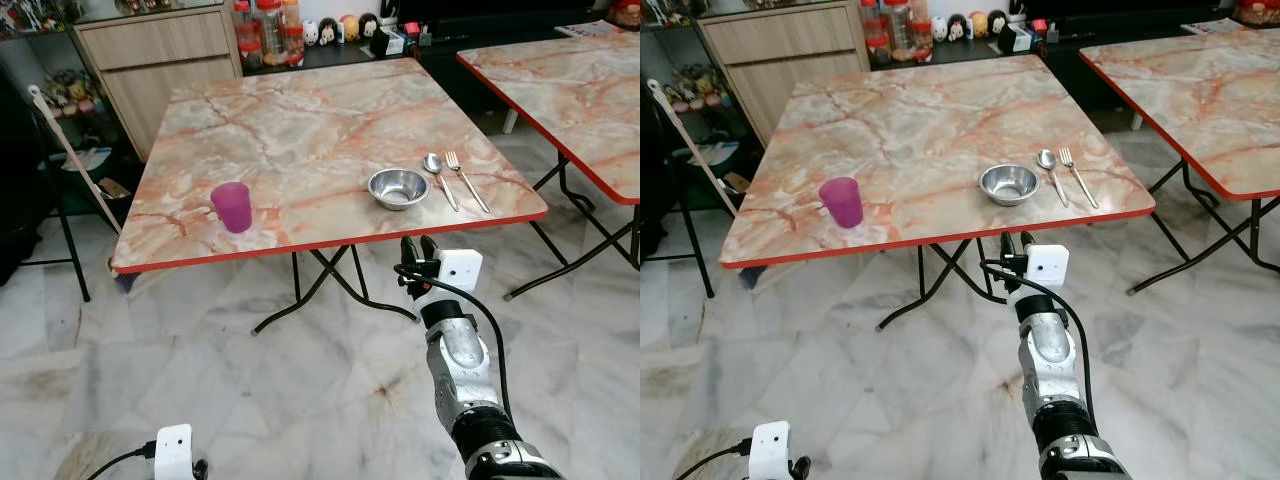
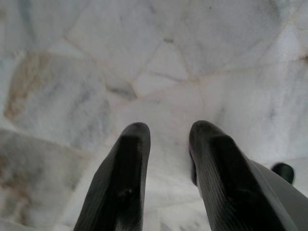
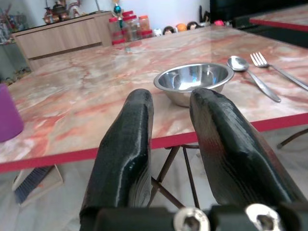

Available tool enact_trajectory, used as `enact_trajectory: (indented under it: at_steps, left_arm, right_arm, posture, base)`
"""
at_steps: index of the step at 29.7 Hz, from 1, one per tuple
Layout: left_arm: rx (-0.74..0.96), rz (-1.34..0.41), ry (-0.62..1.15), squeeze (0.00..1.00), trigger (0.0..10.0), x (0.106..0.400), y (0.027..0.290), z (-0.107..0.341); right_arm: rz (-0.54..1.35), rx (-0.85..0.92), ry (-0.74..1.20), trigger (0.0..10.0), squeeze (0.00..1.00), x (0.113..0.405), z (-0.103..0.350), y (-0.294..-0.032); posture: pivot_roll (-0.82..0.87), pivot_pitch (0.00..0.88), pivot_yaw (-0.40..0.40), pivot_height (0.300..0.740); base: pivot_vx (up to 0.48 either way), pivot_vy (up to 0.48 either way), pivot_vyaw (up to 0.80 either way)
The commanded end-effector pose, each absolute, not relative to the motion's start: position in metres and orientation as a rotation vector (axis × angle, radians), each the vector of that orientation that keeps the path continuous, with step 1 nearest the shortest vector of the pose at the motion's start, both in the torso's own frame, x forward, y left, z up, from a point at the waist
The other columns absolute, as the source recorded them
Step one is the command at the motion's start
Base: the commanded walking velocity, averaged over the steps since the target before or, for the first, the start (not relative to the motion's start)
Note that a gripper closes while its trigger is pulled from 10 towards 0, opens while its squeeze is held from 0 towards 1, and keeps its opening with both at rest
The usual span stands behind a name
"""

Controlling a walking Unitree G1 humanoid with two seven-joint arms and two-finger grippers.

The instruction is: Setting the table

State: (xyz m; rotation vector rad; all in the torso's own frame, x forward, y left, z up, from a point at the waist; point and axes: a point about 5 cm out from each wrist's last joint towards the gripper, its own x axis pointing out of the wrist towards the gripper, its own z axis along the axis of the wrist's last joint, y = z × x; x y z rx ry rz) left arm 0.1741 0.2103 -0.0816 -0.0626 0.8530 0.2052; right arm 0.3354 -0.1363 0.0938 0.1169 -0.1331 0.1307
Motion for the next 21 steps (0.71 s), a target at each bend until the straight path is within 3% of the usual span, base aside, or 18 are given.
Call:
enact_trajectory:
  at_steps: [1,21]
  left_arm:
    - [-0.053,0.212,0.854,0.0,10.0,0.1732,0.2118,-0.0817]
    - [-0.059,0.215,0.846,0.0,10.0,0.1758,0.2108,-0.0807]
  right_arm:
    - [0.123,0.134,-0.17,10.0,0.0,0.3419,0.1067,-0.1393]
    - [0.116,0.145,-0.201,10.0,0.0,0.3453,0.1164,-0.1408]
  posture:
    - [0.01,0.029,0.069,0.74]
    - [0.01,0.023,0.068,0.74]
  base:
    - [0.296,0.0,0.0]
    - [0.298,0.0,0.0]
